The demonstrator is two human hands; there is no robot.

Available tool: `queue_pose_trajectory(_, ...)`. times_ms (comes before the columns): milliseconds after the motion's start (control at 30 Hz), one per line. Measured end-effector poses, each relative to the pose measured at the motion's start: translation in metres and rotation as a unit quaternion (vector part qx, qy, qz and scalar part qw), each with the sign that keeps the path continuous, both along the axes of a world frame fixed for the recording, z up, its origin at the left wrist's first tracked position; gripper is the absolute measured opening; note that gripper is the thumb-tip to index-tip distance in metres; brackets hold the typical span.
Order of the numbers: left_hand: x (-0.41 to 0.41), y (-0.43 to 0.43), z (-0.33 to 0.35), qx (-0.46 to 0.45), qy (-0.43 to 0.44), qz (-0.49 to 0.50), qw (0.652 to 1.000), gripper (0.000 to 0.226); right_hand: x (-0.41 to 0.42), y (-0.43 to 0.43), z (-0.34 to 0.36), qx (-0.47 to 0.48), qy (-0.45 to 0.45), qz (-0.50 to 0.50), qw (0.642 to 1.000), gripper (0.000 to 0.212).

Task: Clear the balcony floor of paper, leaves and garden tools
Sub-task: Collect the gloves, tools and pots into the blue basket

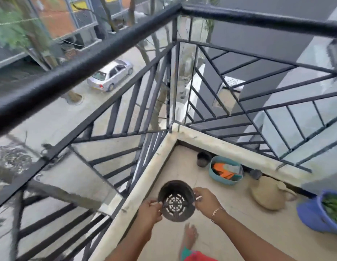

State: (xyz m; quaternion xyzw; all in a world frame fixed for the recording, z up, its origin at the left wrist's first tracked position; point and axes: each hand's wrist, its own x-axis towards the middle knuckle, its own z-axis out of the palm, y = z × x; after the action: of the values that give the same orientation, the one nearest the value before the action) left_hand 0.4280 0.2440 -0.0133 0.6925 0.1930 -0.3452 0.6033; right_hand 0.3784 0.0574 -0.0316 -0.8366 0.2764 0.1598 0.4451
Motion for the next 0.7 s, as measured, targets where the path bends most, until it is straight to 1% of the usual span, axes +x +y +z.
queue_pose_trajectory(100, 0.037, -0.051, 0.0, 0.008, 0.007, -0.013, 1.0, 0.008, 0.039, -0.055, -0.003, -0.026, 0.04, 0.022, 0.999, 0.027)
queue_pose_trajectory(233, 0.091, -0.105, -0.002, 0.005, 0.018, -0.038, 0.999, 0.014, 0.097, -0.109, -0.004, -0.027, 0.06, 0.011, 0.998, 0.021)
queue_pose_trajectory(300, 0.118, -0.125, -0.007, 0.013, 0.025, -0.052, 0.998, 0.013, 0.125, -0.128, -0.009, -0.027, 0.065, 0.004, 0.998, 0.024)
queue_pose_trajectory(400, 0.165, -0.152, -0.022, 0.018, 0.039, -0.07, 0.997, 0.013, 0.17, -0.155, -0.021, -0.032, 0.083, 0.022, 0.996, 0.03)
queue_pose_trajectory(500, 0.214, -0.178, -0.036, 0.01, 0.051, -0.108, 0.993, 0.021, 0.212, -0.18, -0.038, -0.033, 0.091, -0.002, 0.995, 0.028)
queue_pose_trajectory(600, 0.259, -0.207, -0.05, 0.019, 0.069, -0.124, 0.99, 0.024, 0.246, -0.206, -0.049, -0.033, 0.1, -0.01, 0.994, 0.024)
queue_pose_trajectory(700, 0.293, -0.229, -0.059, 0.03, 0.084, -0.148, 0.985, 0.024, 0.269, -0.223, -0.061, -0.021, 0.128, -0.042, 0.991, 0.017)
